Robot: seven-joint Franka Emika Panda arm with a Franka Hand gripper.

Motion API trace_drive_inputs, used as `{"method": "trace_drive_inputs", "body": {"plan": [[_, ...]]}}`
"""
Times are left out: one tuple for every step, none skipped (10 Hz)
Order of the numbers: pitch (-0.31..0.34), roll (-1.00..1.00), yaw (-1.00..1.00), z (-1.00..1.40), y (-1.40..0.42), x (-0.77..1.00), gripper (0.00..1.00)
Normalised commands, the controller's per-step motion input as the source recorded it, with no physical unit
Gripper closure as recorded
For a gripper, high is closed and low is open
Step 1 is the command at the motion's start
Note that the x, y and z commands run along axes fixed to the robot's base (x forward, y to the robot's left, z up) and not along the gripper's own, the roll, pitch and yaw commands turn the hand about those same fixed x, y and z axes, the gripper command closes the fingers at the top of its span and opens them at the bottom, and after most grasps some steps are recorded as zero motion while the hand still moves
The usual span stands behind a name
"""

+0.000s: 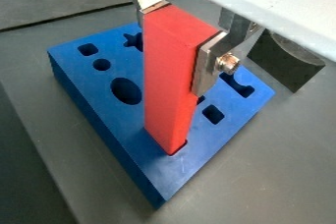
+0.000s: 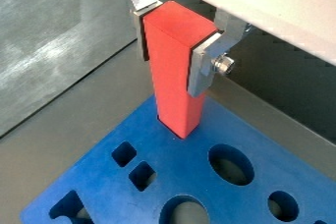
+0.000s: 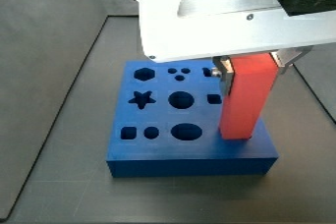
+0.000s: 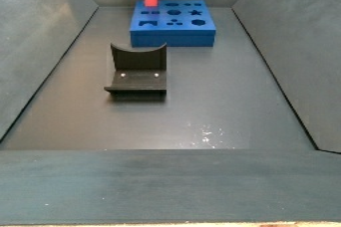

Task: Pick up the rectangle object. Move up. Move to above the board. Insert the rectangle object.
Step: Insert the rectangle object.

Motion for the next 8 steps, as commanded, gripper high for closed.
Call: {"method": "trace_drive_inputs", "body": {"plan": [[0.000, 0.08, 0.00, -0.12, -0.01, 0.00, 1.00], [0.291, -0.01, 0.00, -0.28, 0.00, 0.29, 1.00], [0.474, 0.01, 0.00, -0.67, -0.02, 0.41, 1.00], [0.529, 0.00, 0.00, -0.73, 0.00, 0.42, 1.00], [0.371, 0.00, 0.00, -0.51, 0.00, 0.29, 1.00], [0.000, 0.20, 0.00, 0.00, -0.05, 0.00, 1.00], [0.000, 0.00, 0.00, 0.00, 0.00, 0.00, 0.00], [0.000, 0.00, 0.00, 0.00, 0.00, 0.00, 0.00]]}}
